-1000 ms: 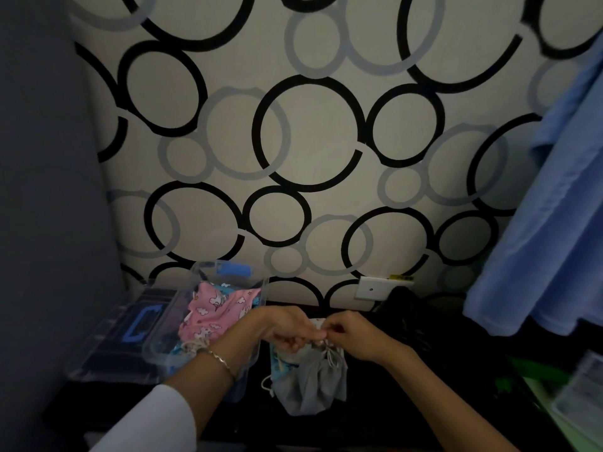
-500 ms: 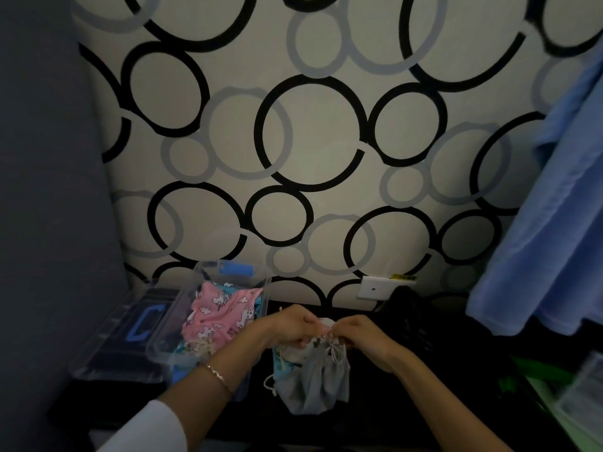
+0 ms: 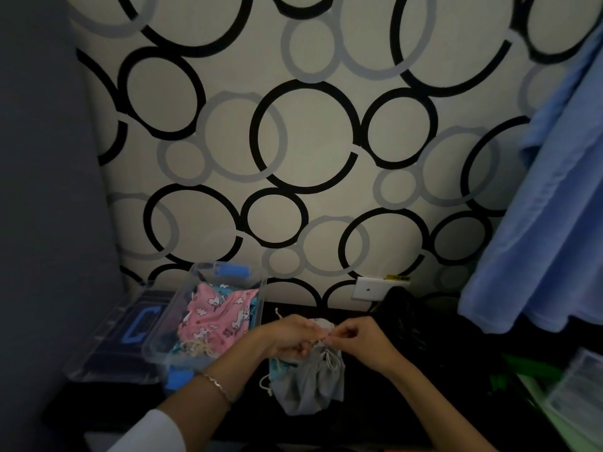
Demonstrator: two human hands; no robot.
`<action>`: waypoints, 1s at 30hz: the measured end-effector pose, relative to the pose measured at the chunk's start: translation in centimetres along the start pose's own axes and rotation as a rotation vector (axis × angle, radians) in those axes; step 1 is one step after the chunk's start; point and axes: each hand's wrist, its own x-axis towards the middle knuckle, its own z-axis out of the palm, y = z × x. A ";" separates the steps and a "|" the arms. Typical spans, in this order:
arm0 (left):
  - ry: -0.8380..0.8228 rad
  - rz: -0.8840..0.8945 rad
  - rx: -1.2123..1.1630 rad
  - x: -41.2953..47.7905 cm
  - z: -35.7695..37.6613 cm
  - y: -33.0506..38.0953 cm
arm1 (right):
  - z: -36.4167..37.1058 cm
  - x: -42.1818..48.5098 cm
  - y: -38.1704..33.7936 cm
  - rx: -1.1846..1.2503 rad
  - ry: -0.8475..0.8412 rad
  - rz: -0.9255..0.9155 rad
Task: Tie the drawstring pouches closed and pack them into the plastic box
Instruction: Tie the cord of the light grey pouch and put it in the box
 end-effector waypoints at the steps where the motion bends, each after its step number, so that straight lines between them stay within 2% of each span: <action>1: 0.001 -0.002 0.009 0.0 0.0 -0.1 | -0.1 -0.1 -0.1 -0.001 -0.011 0.001; 7: 0.027 0.060 0.148 0.0 -0.7 -0.2 | -0.6 -0.5 0.0 -0.024 -0.068 0.035; 10: 0.131 0.080 0.307 -0.3 -2.0 0.0 | -1.9 -0.8 0.8 -0.161 -0.088 0.078; 15: 0.152 0.083 0.365 -0.4 -2.7 -0.2 | -2.7 -1.2 1.6 -0.324 -0.144 0.167; 19: 0.070 0.100 0.255 -0.4 -2.0 0.0 | -0.7 -1.5 0.8 -0.096 -0.313 0.123; 20: 0.063 0.107 0.248 -0.6 -2.0 0.1 | -0.1 -1.6 0.6 -0.107 -0.342 0.096; 22: 0.100 0.129 0.289 -1.1 -2.0 0.5 | 0.8 -1.1 0.4 -0.199 -0.305 0.015; 24: 0.231 0.159 0.404 -1.7 -2.0 0.9 | 0.9 -0.3 0.1 -0.242 -0.210 -0.005; 27: 0.447 0.169 0.537 -2.9 -2.2 1.3 | -0.2 0.7 -1.6 -0.112 -0.074 -0.020; 28: 0.407 0.093 0.510 -3.5 -2.1 1.4 | -0.6 1.0 -2.5 -0.080 -0.044 -0.039; 30: 0.110 -0.168 0.302 -4.7 -2.0 1.6 | -1.0 1.8 -4.4 -0.072 0.017 -0.079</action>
